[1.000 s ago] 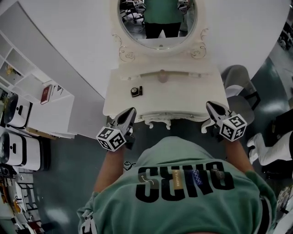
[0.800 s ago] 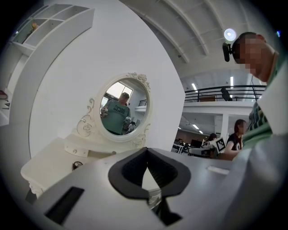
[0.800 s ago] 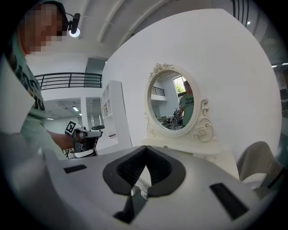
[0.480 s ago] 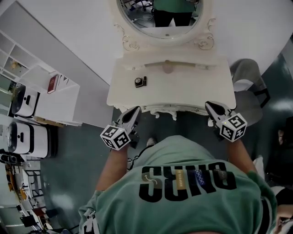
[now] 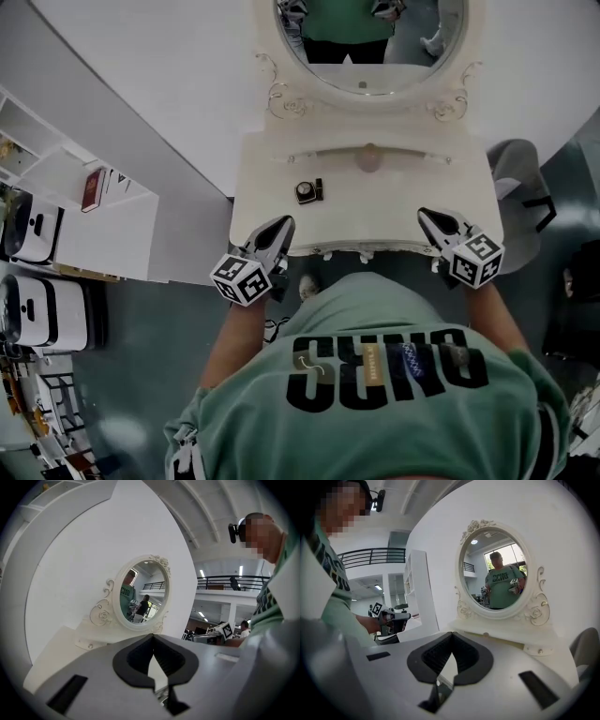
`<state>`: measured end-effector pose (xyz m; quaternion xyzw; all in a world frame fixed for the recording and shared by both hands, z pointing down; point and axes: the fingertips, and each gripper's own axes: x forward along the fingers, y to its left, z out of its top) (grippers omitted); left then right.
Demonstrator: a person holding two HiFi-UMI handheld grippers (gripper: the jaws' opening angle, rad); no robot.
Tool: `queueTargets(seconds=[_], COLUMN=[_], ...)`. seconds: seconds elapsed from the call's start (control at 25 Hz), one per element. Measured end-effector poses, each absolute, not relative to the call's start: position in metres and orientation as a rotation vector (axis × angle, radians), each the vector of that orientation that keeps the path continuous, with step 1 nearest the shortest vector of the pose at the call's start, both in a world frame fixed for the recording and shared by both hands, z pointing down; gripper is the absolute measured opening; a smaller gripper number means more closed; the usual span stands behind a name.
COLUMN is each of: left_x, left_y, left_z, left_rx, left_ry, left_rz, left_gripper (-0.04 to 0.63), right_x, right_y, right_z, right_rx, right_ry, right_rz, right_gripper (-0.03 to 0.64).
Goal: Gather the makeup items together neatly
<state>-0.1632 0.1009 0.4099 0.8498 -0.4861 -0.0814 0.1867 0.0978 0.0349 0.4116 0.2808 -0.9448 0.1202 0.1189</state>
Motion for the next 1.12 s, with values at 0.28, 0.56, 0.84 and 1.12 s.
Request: queueTargets(seconds=[0.28, 0.56, 0.84, 1.12], left_x=[-0.263, -0.289, -0.268, -0.261], left_y=[0.024, -0.025, -0.052, -0.058], left_z=[0.409, 0.431, 0.464, 0.494], left_rx=[2.463, 2.444, 2.331, 2.23], left_ry=[-1.216, -1.15, -1.256, -1.303], left_rz=[-0.196, -0.169, -0.194, -0.177], left_gripper=[0.003, 0.003, 0.003, 0.003], right_x=[-0.018, -0.084, -0.114, -0.155], right_y=[-0.027, -0.065, -0.091, -0.084], right_z=[0.402, 0.435, 0.5, 0.583], right_rx=[0.851, 0.626, 0.212, -0.179], right_ry=[-2.744, -2.657, -2.537, -2.303], right_rz=[0.421, 0.343, 0.207, -0.084], right_gripper=[-0.005, -0.001, 0.091, 0.217])
